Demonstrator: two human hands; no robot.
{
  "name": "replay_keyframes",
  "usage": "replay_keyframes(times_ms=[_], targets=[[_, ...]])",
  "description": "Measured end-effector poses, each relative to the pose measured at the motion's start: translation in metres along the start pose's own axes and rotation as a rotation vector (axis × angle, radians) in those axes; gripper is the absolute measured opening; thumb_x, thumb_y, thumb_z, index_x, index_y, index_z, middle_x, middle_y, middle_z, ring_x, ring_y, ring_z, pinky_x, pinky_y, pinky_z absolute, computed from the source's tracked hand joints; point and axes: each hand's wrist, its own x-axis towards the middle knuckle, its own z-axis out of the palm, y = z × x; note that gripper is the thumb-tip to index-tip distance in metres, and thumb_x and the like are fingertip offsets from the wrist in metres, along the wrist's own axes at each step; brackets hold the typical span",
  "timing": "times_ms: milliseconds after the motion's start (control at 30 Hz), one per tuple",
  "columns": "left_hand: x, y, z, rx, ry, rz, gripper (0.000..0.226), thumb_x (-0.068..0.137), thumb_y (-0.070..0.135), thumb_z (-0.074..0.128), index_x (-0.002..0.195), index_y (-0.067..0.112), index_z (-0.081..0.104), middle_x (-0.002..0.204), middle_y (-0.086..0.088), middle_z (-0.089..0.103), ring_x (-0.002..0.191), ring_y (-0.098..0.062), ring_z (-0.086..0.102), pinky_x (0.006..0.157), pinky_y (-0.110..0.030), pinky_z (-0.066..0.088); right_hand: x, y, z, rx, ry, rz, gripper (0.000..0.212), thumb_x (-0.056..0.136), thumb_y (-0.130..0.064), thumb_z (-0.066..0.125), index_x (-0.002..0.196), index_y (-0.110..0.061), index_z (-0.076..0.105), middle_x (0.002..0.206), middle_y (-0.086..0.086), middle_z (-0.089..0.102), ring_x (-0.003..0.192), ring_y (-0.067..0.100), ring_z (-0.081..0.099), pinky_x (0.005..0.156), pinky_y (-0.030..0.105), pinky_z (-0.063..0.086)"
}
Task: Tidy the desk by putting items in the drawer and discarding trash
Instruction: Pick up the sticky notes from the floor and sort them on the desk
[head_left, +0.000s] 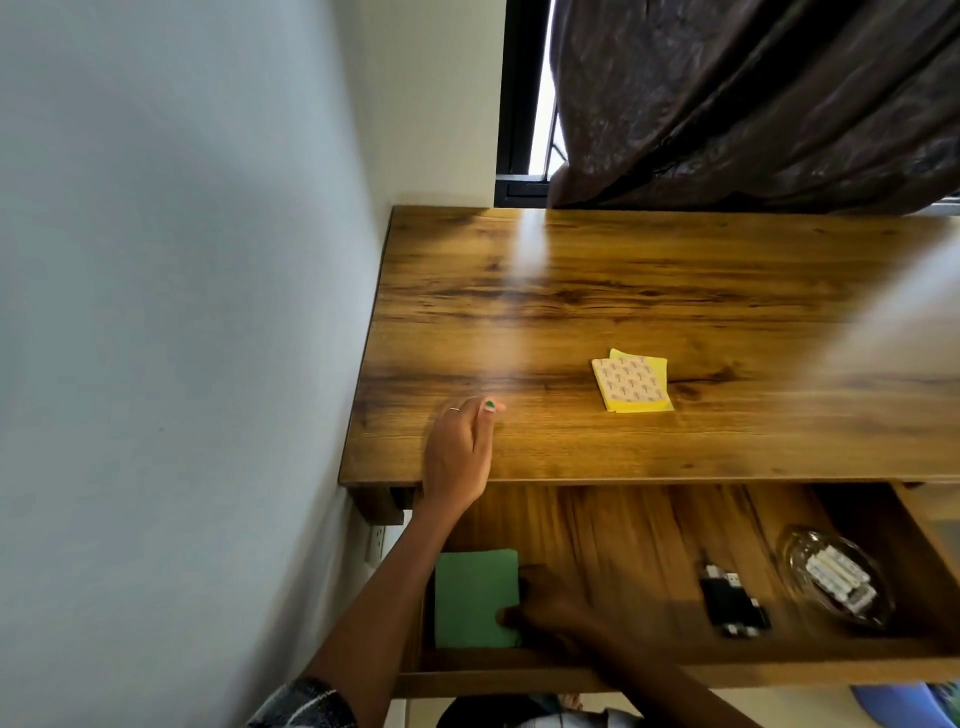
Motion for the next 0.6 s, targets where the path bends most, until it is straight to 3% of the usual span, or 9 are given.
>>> replay_keyframes(times_ms=[100,267,367,433,600], targets=[[0.0,0.001,0.0,0.012,0.004,-0.008,0.052,0.095,0.047,0.022,0.101,0.024,0.068,0.095,0.006,0.069,0.097,-0.009,0.057,0.081,-0.032,0.05,0.004,-0.003,-0.004,-0.193,0.001,-0.023,0.045,0.084,-0.02,0.066,0.127,-0.013,0.053,0.129,0.005,0.058,0.114,0.015,0.056,0.09,0.023,0.049],[-0.001,0.001,0.001,-0.004,0.008,-0.025,0.052,0.095,0.048,0.021,0.092,0.027,0.069,0.094,0.01,0.069,0.098,-0.007,0.057,0.085,-0.031,0.047,0.003,-0.007,-0.019,-0.58,0.145,-0.009,0.05,0.082,-0.045,0.064,0.12,-0.015,0.053,0.121,0.002,0.058,0.106,0.015,0.056,0.078,0.026,0.042],[-0.001,-0.001,0.002,-0.009,0.018,-0.026,0.053,0.095,0.048,0.021,0.089,0.027,0.069,0.095,0.012,0.069,0.097,-0.003,0.056,0.086,-0.032,0.047,0.004,-0.013,-0.022,-0.522,0.2,-0.049,0.057,0.082,-0.04,0.066,0.128,-0.016,0.044,0.126,0.004,0.056,0.111,0.017,0.055,0.077,0.024,0.042],[-0.001,-0.001,0.003,-0.004,0.026,-0.02,0.052,0.096,0.047,0.021,0.088,0.028,0.069,0.094,0.014,0.068,0.096,-0.001,0.055,0.086,-0.033,0.047,0.007,-0.014,-0.019,-0.431,0.166,-0.08,0.067,0.082,-0.032,0.069,0.136,-0.016,0.035,0.131,0.005,0.052,0.115,0.018,0.054,0.084,0.026,0.047],[0.0,-0.002,0.005,-0.012,0.037,-0.02,0.054,0.096,0.046,0.021,0.085,0.026,0.07,0.092,0.015,0.068,0.095,0.003,0.053,0.086,-0.03,0.046,0.009,-0.011,-0.009,-0.512,0.15,-0.151,0.057,0.082,-0.027,0.067,0.132,-0.016,0.041,0.128,0.005,0.055,0.112,0.017,0.056,0.09,0.03,0.05]])
